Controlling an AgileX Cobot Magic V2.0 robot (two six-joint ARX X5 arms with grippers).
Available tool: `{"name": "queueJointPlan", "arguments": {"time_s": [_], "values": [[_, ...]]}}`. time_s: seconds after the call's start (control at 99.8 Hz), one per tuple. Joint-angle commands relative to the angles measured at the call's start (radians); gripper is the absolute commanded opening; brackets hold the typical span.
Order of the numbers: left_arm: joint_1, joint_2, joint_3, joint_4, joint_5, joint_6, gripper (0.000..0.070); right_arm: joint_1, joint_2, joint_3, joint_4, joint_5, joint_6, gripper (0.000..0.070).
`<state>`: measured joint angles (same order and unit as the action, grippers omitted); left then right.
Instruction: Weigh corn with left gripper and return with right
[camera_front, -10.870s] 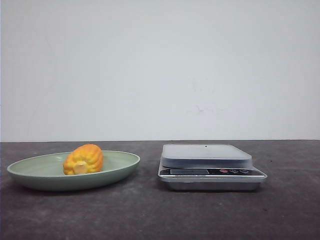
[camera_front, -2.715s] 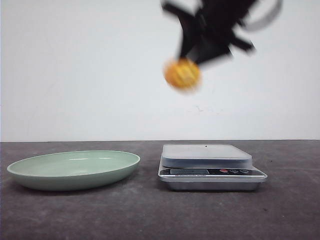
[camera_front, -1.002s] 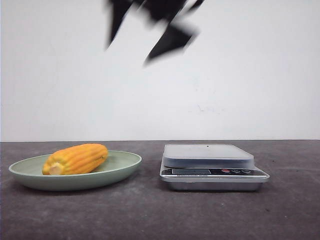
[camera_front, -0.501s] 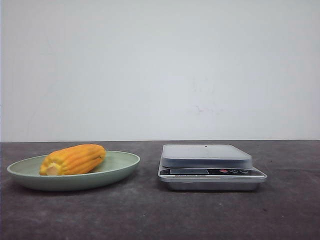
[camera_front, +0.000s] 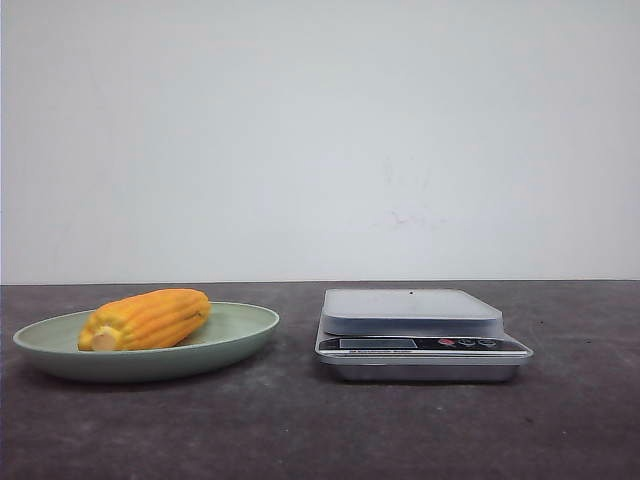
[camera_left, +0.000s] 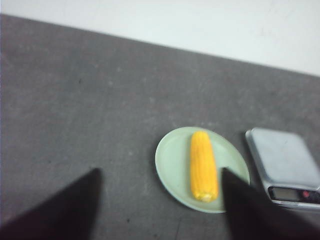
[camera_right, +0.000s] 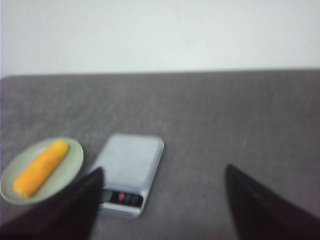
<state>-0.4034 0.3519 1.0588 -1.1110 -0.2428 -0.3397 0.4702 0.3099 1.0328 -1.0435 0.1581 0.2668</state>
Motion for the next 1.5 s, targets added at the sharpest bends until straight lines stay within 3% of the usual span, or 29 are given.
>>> {"name": "queueJointPlan", "arguments": {"time_s": [0.0, 1.102, 1.262, 1.393, 1.493], "values": [[-0.003, -0.001, 0.006, 0.018, 0.002, 0.015, 0.0, 0.003, -0.016, -0.019, 0.012, 0.0, 0.014, 0.0], [0.019, -0.006, -0.014, 0.066, 0.008, 0.026, 0.0017, 0.003, -0.019, -0.045, 0.011, 0.0, 0.021, 0.0009], [0.13, -0.085, -0.214, 0.358, 0.014, 0.085, 0.0017, 0.003, -0.019, -0.045, 0.011, 0.0, 0.021, 0.0009], [0.212, -0.207, -0.469, 0.663, 0.102, 0.137, 0.0017, 0.003, -0.019, -0.045, 0.011, 0.0, 0.021, 0.0009], [0.26, -0.289, -0.649, 0.826, 0.149, 0.165, 0.0017, 0.003, -0.019, -0.045, 0.011, 0.0, 0.021, 0.0008]]}}
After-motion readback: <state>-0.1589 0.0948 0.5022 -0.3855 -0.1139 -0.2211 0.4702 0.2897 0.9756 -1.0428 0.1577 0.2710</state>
